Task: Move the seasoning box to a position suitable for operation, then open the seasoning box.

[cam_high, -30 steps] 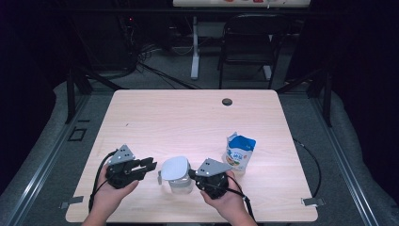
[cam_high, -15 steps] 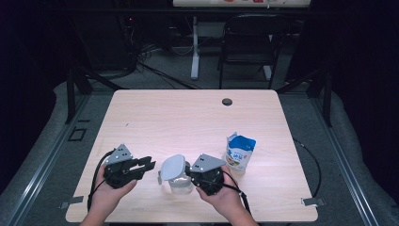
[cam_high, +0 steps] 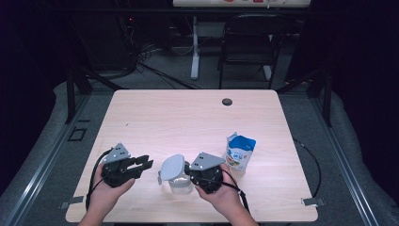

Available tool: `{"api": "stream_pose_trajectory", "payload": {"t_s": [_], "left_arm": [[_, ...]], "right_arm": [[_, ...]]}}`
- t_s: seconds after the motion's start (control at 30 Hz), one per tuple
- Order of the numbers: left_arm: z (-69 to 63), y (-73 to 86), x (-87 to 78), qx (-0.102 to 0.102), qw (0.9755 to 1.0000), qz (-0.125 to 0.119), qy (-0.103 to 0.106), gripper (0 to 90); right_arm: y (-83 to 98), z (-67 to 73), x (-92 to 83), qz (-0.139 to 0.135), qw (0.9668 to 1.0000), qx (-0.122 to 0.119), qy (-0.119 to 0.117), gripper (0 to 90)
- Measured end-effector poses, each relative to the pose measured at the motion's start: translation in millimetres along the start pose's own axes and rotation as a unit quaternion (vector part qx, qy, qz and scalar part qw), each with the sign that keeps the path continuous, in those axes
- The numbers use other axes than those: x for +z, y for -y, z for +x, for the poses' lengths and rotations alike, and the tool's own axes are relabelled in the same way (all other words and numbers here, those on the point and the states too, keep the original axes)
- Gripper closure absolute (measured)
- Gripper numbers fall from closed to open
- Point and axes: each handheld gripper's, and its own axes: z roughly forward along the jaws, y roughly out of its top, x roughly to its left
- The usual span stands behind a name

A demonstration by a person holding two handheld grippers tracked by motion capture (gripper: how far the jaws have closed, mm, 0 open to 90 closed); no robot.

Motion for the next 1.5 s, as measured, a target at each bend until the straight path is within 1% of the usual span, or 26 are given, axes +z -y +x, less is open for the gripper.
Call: {"api": "stream_pose_trajectory", "payload": {"t_s": [0.1, 0.13, 0.23, 0.37, 0.53, 0.77, 0.83, 1.03, 1.13, 1.23, 1.37, 1.5], "left_arm": [[-0.2, 0.5, 0.1, 0.001, 1.0, 0.0, -0.001, 69.4], [-0.4, 0.8, 0.3, 0.002, 1.0, 0.0, -0.002, 69.0], [-1.2, 1.7, 1.0, 0.001, 1.0, -0.002, -0.002, 68.5], [-0.1, 1.4, 0.2, 0.001, 1.0, 0.001, -0.002, 68.6], [0.6, 1.4, -1.0, -0.001, 1.0, -0.003, -0.004, 68.6], [-0.4, 1.9, -1.9, 0.003, 1.0, 0.003, -0.007, 68.5], [0.3, 2.4, -1.7, 0.001, 1.0, -0.002, -0.008, 68.5], [0.0, 2.2, -2.4, 0.001, 1.0, -0.003, -0.008, 68.5], [-0.7, 2.1, -2.8, 0.001, 1.0, -0.003, -0.008, 68.5], [-1.1, 1.4, -3.7, 0.003, 1.0, 0.0, -0.008, 68.5], [-1.7, 0.6, -5.4, 0.004, 0.9999, -0.005, -0.008, 67.9], [-0.6, 1.4, -5.8, 0.002, 0.9999, -0.006, -0.009, 67.6]], "right_arm": [[-0.8, 0.5, 0.0, -0.002, 1.0, 0.001, 0.001, 90.0], [-1.5, 0.2, -0.6, 0.001, 1.0, -0.003, 0.002, 90.0], [-3.1, 0.9, -0.6, -0.005, 1.0, 0.0, 0.002, 90.0], [-6.8, 2.3, 0.4, -0.007, 1.0, -0.004, 0.0, 90.0], [-8.8, 2.7, 0.7, -0.006, 1.0, -0.007, -0.001, 90.0], [-11.6, 5.3, 1.3, -0.011, 0.9999, -0.009, -0.003, 90.0], [-12.6, 6.0, 2.4, -0.012, 0.9999, -0.009, -0.004, 90.0], [-13.6, 6.7, 4.4, -0.007, 0.9999, -0.012, -0.007, 90.0], [-14.4, 7.1, 4.6, -0.003, 0.9998, -0.017, -0.006, 90.0], [-14.8, 8.4, 5.6, -0.008, 0.9998, -0.014, -0.009, 90.0], [-16.5, 10.2, 6.1, -0.005, 0.9997, -0.02, -0.009, 90.0], [-19.9, 11.4, 6.0, -0.01, 0.9996, -0.022, -0.011, 90.0]]}}
